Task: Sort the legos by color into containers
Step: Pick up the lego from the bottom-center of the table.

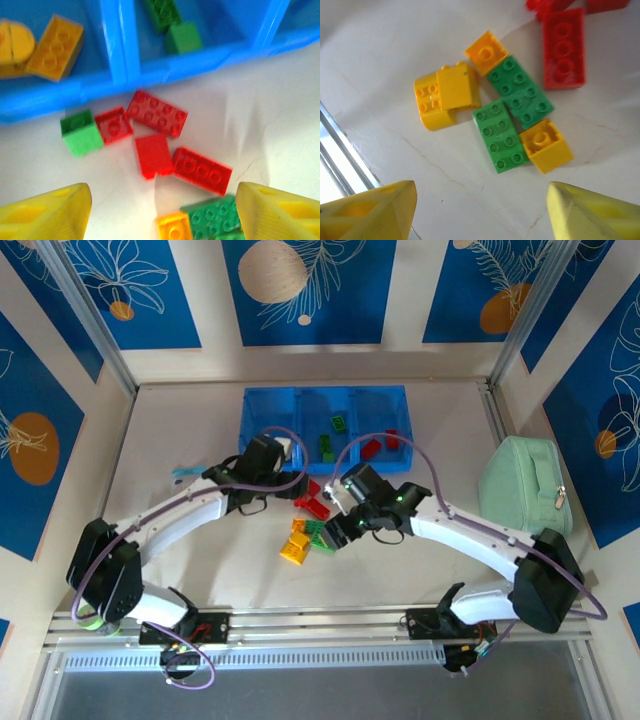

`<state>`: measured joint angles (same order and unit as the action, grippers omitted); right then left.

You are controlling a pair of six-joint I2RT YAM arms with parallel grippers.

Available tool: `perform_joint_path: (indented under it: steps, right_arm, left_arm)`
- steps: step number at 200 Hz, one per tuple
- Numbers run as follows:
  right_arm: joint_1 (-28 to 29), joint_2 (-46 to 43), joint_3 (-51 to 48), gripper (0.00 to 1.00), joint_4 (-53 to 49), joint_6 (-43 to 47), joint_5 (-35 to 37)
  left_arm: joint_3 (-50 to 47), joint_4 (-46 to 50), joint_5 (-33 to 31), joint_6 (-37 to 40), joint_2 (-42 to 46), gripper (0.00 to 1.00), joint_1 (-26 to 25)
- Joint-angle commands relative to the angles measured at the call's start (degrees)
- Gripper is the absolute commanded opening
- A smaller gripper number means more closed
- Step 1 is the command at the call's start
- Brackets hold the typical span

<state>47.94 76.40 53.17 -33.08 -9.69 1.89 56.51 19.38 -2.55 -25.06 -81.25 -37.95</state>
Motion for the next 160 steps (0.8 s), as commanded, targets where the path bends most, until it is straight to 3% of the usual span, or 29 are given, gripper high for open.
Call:
perform_joint_path:
  steps: [1,62,160]
  right_arm:
    - [2.58,4.30,2.82,0.68,-2.27,3.58,-0.72]
    - [5.94,15.79,8.58,0.65,-5.86,2.84,4.34]
    - [8.67,27.12,16.29,0.61,-10.56,2.42,15.65]
  left_arm:
    - [-5.84,-5.08,1.40,-3.71,5.03,0.76,-0.31]
    - [-14.19,-3.57,-1.91,-4.83,13.98,0.76,-0.30]
    - [-15.52,-0.88,-4.96,-3.46,17.05,0.76,-0.32]
